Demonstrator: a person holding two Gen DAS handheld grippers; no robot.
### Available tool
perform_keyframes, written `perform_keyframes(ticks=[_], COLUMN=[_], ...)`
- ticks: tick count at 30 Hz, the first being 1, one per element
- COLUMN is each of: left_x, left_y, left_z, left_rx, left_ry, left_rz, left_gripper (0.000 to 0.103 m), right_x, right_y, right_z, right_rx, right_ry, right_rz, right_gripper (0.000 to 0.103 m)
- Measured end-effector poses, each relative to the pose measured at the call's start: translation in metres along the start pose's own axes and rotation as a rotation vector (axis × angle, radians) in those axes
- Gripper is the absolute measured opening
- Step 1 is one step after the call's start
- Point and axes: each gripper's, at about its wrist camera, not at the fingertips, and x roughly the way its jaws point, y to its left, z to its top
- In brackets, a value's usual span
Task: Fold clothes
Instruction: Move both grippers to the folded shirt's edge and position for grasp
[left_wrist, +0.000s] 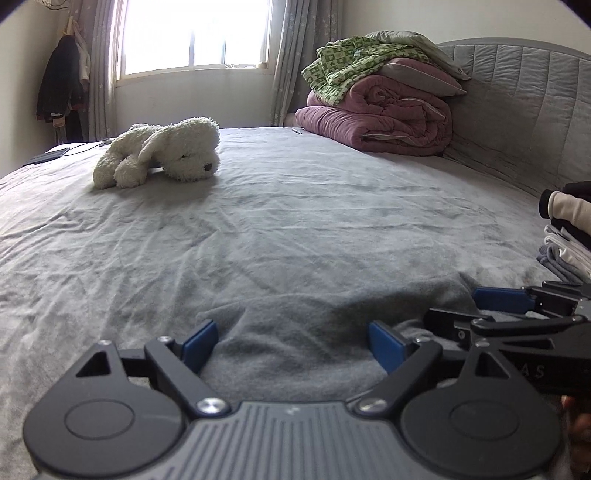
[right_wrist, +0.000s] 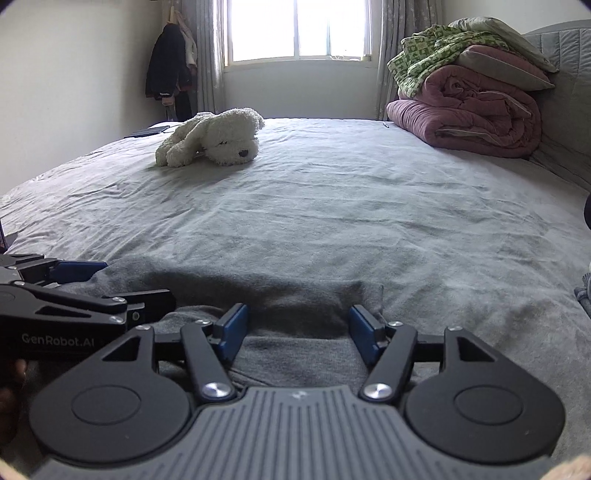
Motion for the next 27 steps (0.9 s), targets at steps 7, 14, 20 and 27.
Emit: perform_keyframes(ticks=[7, 14, 20, 27], left_x=[-0.023, -0.028, -0.040, -0.061], left_y=[0.014, -0.002, 0.012, 0.028], left_z=[0.006, -0.011, -0.022, -0.018], left_rx=[-0.023, 0.091, 0.078, 0.046], left_ry=[-0.073, -0.046, -0.016, -0.019], left_rz=[0.001, -0.065, -0.078, -0.071], left_gripper=[0.090, 0.090, 0.091, 0.091], right_x=[-0.021, -0.022, -0.041, -0.060], right_y=[-0.007, -0.002, -0.015, -0.029], right_z=[0.009, -0.007, -0.019, -0.021], right_rx=[0.010, -0.048, -0.072, -0.047], right_ry=[-0.067, -0.004, -0.003, 0.007], right_rz=[0.018, 0.055, 0.057, 0.069], right_gripper=[0.065, 0.065, 0.065, 0.066])
